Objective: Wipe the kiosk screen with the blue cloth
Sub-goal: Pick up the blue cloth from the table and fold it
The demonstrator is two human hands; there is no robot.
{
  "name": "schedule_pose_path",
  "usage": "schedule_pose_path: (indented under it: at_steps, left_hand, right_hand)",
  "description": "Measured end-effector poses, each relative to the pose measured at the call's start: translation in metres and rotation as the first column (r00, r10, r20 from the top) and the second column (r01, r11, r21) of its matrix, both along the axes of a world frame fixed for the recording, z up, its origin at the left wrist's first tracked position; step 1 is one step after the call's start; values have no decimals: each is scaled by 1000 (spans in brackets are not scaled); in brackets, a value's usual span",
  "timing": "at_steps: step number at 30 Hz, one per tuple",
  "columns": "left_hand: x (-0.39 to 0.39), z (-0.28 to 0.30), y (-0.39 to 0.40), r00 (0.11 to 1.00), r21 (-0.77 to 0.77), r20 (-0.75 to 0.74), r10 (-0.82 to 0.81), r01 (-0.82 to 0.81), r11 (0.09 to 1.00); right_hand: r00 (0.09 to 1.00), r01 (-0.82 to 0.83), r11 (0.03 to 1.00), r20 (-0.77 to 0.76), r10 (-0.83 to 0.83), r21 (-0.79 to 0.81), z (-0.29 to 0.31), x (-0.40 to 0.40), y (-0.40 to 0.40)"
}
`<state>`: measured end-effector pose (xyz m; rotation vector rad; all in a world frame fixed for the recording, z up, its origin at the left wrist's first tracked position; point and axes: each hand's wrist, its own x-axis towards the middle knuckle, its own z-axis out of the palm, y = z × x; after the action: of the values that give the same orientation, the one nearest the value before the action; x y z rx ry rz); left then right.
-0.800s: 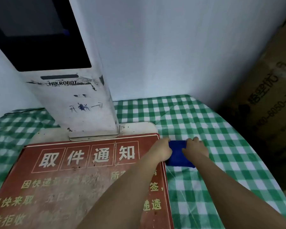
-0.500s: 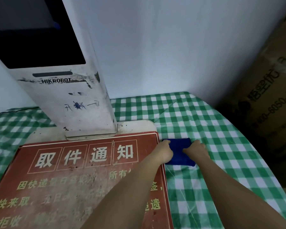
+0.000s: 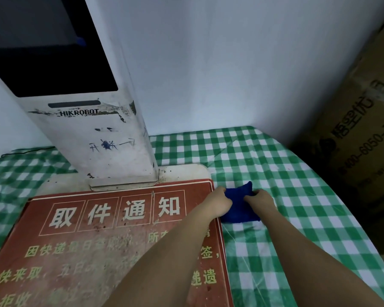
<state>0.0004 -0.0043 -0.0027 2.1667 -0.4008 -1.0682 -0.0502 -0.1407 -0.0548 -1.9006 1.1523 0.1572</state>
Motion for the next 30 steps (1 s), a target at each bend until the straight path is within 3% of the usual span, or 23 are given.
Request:
schedule_pose_path:
  at_steps: [9,14,17,19,22,28,30]
  left_hand:
    - [4,54,11,991,-52,-55,119,-122,991]
    - [4,98,26,952,-197,-90,291,-304,932]
    - [9,125,39,864,-278,-134,486,-503,818]
    - [7,146,55,750,-329,-235,619,-661,675]
    - [0,172,90,638,-376,-504,582,-769,518]
    - [-10,203,147,663,-586,-643,383,-748,310]
    - [-9,209,164,688,-618,-598,410,-722,311]
  right_hand:
    - [974,-92,984,192,121,-154,71,17,14]
    - [910,-172,973,353,217,-155,140,27,33]
    - [852,-238,969,466,239,-62,186,24,51]
    - [806,-291,957,541,240,9,215,21,63]
    - [730,-392,920,619,291,29,249,15,85]
    - [660,-479,877,671,338,30,285,14,129]
    - [667,-468,883,643,376,-31,289,18,145]
